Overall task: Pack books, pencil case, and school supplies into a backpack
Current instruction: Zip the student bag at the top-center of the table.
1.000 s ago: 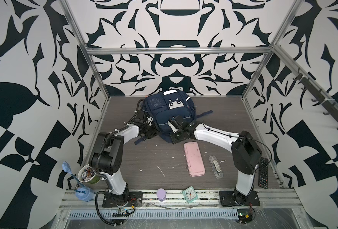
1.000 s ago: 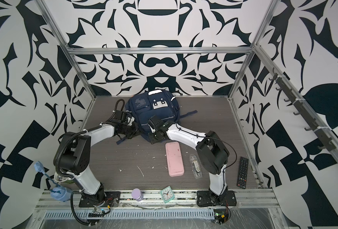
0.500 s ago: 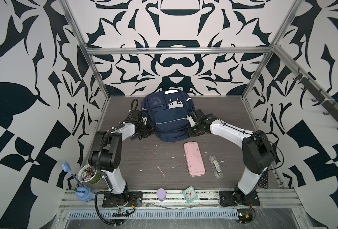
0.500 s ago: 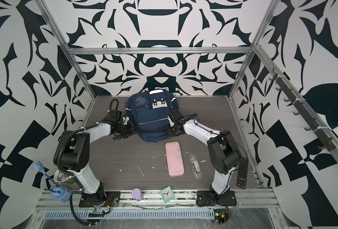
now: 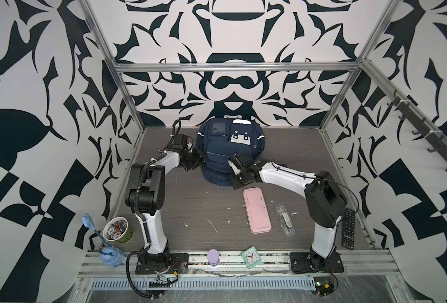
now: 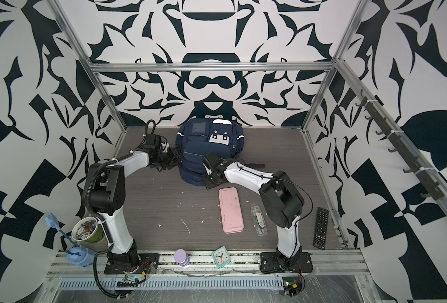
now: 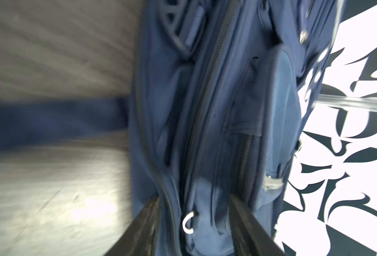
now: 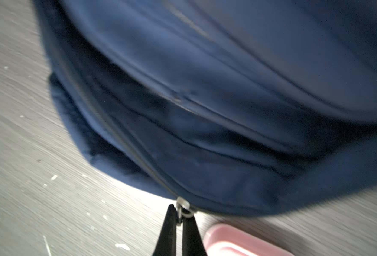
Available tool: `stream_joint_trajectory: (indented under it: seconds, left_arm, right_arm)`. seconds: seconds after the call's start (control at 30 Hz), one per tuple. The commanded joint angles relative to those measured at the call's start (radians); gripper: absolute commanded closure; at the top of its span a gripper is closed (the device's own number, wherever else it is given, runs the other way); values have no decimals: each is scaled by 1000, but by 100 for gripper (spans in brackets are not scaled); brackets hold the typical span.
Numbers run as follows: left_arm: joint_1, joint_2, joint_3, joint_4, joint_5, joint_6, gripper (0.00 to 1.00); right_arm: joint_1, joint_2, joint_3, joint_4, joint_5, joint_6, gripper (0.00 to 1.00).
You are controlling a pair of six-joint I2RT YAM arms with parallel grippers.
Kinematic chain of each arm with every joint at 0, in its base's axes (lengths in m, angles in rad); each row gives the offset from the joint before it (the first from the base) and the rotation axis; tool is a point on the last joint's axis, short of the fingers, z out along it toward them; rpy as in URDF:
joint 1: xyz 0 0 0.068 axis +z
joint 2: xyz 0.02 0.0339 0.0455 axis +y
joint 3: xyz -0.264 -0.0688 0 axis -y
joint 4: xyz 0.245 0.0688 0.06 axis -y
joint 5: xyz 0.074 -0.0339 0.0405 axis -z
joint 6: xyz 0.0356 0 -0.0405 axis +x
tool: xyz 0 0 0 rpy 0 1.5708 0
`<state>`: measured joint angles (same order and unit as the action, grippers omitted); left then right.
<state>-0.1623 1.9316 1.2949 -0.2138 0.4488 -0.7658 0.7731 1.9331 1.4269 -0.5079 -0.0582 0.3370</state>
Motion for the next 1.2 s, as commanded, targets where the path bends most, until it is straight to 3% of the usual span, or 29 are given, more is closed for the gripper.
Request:
stream_joint_trajectory:
  seconds: [0.0, 0.37, 0.6, 0.83, 1.03, 1.17]
  left_arm:
    - [-16, -52, -9, -19, 1, 19, 44]
    - [-54, -288, -269, -52, -38, 54, 41]
    - [-142, -292, -298, -16, -61, 28, 43]
    - [-171, -190, -263, 21, -58, 26, 45]
    - [-171, -186, -267, 16, -65, 32, 53]
    - [-171, -192, -261, 10, -64, 34, 71]
  right_arm:
    - [36, 25, 91, -32, -22, 10, 100]
    - [49, 88, 193, -12, -94, 20, 100]
    - [71, 115, 223, -2, -125, 35, 100]
    - [75, 91, 206, 6, -145, 36, 100]
    - [74, 67, 199, 21, -141, 37, 100]
    - [75, 61, 202, 18, -150, 39, 100]
